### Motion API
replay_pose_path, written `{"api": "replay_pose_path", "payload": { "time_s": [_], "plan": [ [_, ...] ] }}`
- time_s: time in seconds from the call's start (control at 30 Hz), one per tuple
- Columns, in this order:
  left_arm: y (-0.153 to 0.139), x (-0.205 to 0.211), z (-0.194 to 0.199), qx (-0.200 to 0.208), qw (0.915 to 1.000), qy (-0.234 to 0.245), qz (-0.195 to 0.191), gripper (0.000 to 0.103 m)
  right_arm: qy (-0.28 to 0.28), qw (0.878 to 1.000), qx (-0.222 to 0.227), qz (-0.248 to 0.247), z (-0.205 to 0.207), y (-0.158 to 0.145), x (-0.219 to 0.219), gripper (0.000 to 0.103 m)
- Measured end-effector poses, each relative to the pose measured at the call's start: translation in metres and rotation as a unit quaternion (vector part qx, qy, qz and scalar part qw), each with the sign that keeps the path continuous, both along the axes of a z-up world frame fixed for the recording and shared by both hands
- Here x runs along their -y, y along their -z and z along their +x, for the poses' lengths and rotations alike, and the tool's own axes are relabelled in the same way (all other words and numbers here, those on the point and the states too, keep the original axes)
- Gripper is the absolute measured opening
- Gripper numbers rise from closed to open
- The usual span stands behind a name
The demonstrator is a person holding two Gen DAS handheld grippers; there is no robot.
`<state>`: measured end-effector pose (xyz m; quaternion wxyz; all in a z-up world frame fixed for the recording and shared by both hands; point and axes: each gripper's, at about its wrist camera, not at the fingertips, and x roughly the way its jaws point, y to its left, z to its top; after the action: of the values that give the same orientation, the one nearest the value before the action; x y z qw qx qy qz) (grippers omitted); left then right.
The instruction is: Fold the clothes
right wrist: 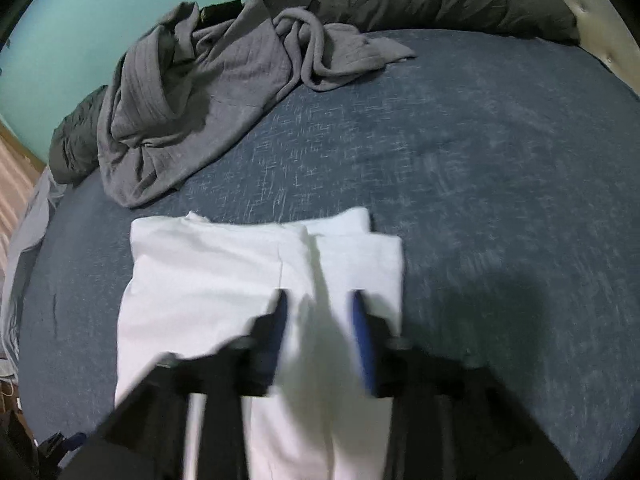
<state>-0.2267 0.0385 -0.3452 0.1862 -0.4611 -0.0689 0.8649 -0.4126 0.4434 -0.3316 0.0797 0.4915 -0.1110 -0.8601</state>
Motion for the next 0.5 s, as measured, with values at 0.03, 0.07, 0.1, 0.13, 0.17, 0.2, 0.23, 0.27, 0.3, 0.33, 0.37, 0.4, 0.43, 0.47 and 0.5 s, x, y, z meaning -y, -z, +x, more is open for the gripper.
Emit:
{"api": "replay_pose_path", "payload": {
  "time_s": [0.03,0.07,0.1,0.13,0.17,0.2,0.23,0.27,0.3,0.33,0.37,0.4,0.43,0.47,0.5],
  "plan": [
    [-0.001,-0.001,0.0,0.0,1.0,0.001,0.004,0.052,-0.011,1.0,0.0,-0.001,0.007,-0.003,0.0,0.038],
    [-0.001,-0.003,0.0,0.002,0.9999,0.003,0.01,0.052,-0.021,1.0,0.003,0.001,0.013,-0.005,0.001,0.038],
    [-0.001,-0.005,0.0,0.004,0.9999,0.005,0.016,0.052,-0.028,1.0,0.006,0.002,0.021,-0.006,0.001,0.038],
    [-0.001,-0.007,-0.001,0.006,0.9997,0.006,0.022,0.052,-0.034,0.999,0.01,0.001,0.029,-0.008,0.001,0.038],
    [-0.001,-0.01,-0.002,0.009,0.9996,0.007,0.028,0.052,-0.036,0.999,0.014,-0.002,0.037,-0.009,0.0,0.038],
    [-0.001,-0.012,-0.003,0.011,0.9993,0.008,0.033,0.052,-0.034,0.999,0.016,-0.008,0.046,-0.009,-0.002,0.038],
    [-0.001,-0.015,-0.005,0.014,0.9991,0.009,0.039,0.052,-0.033,0.999,0.018,-0.014,0.055,-0.01,-0.004,0.038],
    [0.0,-0.017,-0.006,0.016,0.9988,0.011,0.045,0.052,-0.032,0.999,0.019,-0.018,0.063,-0.01,-0.005,0.038],
    [0.0,-0.02,-0.007,0.019,0.9985,0.012,0.051,0.052,-0.031,0.999,0.02,-0.019,0.071,-0.009,-0.006,0.038],
    [0.0,-0.023,-0.008,0.021,0.9981,0.013,0.057,0.052,-0.03,0.999,0.022,-0.022,0.079,-0.008,-0.006,0.038],
    [0.0,-0.025,-0.009,0.023,0.9977,0.014,0.062,0.052,-0.031,0.999,0.026,-0.03,0.087,-0.006,-0.006,0.038],
    [0.001,-0.028,-0.01,0.026,0.9972,0.015,0.068,0.052,-0.031,0.998,0.031,-0.036,0.095,-0.004,-0.007,0.038],
    [0.001,-0.031,-0.011,0.028,0.9967,0.016,0.074,0.052,-0.031,0.998,0.033,-0.036,0.101,-0.003,-0.006,0.038],
    [0.001,-0.033,-0.012,0.031,0.9962,0.017,0.08,0.052,-0.033,0.998,0.036,-0.039,0.108,0.0,-0.005,0.038],
    [0.001,-0.035,-0.013,0.033,0.9958,0.018,0.084,0.053,-0.034,0.998,0.037,-0.039,0.112,0.001,-0.004,0.038]
  ]
}}
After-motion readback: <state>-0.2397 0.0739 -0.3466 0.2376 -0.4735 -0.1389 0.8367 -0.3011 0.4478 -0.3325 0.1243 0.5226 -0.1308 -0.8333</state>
